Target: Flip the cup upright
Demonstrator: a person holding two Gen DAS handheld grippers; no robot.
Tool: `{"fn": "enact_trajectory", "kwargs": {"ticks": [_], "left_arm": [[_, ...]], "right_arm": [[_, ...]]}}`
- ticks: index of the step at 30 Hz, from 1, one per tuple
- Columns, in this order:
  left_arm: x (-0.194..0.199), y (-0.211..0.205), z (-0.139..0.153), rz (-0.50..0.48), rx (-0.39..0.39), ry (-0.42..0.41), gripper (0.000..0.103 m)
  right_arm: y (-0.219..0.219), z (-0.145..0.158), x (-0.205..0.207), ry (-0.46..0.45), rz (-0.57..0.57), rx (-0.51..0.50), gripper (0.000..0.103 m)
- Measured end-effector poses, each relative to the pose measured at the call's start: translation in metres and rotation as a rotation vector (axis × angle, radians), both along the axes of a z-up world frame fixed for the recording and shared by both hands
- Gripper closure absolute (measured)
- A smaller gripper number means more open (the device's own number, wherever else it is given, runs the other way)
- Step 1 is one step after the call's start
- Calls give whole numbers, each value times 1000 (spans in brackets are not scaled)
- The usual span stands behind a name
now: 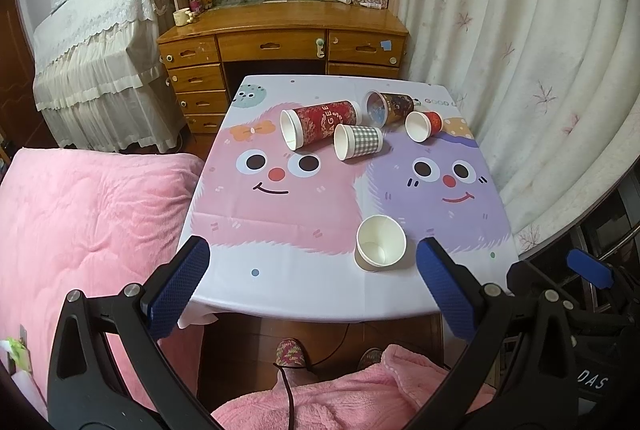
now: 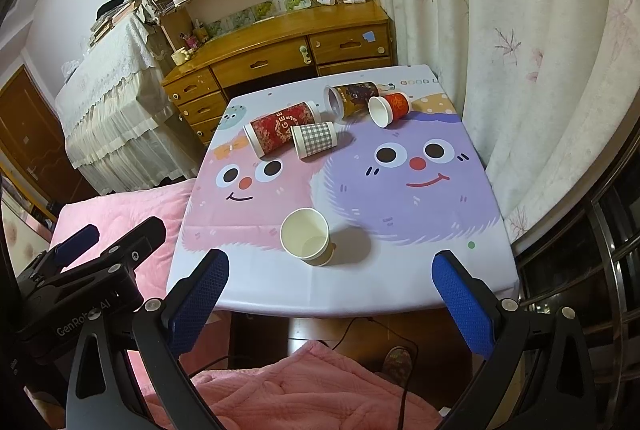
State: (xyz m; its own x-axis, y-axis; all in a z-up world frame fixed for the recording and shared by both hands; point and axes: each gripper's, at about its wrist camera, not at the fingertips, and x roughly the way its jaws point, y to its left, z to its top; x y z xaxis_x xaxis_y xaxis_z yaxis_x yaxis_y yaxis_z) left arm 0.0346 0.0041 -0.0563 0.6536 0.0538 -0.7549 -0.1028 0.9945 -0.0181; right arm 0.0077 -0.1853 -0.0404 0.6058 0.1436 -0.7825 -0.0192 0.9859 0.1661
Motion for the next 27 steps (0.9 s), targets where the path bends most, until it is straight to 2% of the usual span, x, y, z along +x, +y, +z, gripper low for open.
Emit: {"fn": "enact_trajectory", "kwargs": {"ticks": [27], "left_arm": [[-5,3,-17,5,-8,29,1]], "right_arm": [[2,-10,-11,20,2,5,0]]}}
